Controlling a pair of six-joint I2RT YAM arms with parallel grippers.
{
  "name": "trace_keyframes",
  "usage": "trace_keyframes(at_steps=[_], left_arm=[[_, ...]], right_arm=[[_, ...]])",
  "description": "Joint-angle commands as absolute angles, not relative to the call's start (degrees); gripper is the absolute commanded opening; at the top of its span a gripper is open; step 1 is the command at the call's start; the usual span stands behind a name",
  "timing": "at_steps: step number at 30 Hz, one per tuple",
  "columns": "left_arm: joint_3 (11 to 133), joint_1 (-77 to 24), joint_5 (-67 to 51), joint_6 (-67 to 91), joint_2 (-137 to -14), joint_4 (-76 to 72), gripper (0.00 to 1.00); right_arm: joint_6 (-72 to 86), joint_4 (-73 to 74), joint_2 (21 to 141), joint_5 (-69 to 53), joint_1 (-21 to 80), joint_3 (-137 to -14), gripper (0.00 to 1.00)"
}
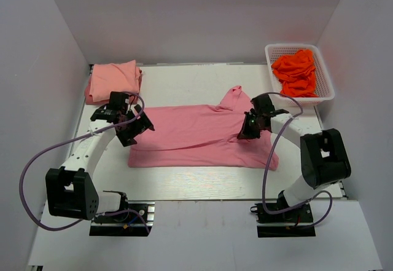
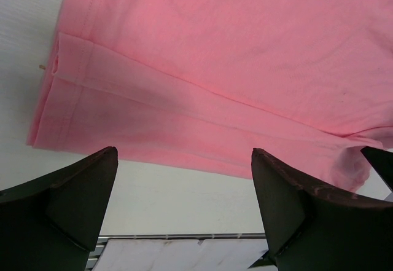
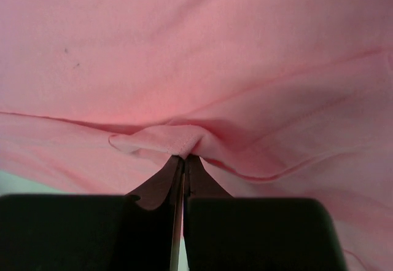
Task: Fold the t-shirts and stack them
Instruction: Fold the flattened tshirt in 1/3 of the way
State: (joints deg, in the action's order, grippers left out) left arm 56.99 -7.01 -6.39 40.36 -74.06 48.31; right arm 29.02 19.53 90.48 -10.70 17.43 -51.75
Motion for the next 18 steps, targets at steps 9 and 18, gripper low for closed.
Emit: trace_keyframes(at_steps=[9, 18], left_arm=[[57.8, -6.4, -5.6, 40.1, -74.3, 47.3, 1.00], [56.8, -6.4, -8.0, 40.1, -75.3, 44.2, 1.00]], right_arm=[[15.2, 26.4, 100.4, -7.6, 20.7, -67.0, 0.00], [13.6, 29.9, 105.5, -7.9, 23.9, -73.1, 0.18]])
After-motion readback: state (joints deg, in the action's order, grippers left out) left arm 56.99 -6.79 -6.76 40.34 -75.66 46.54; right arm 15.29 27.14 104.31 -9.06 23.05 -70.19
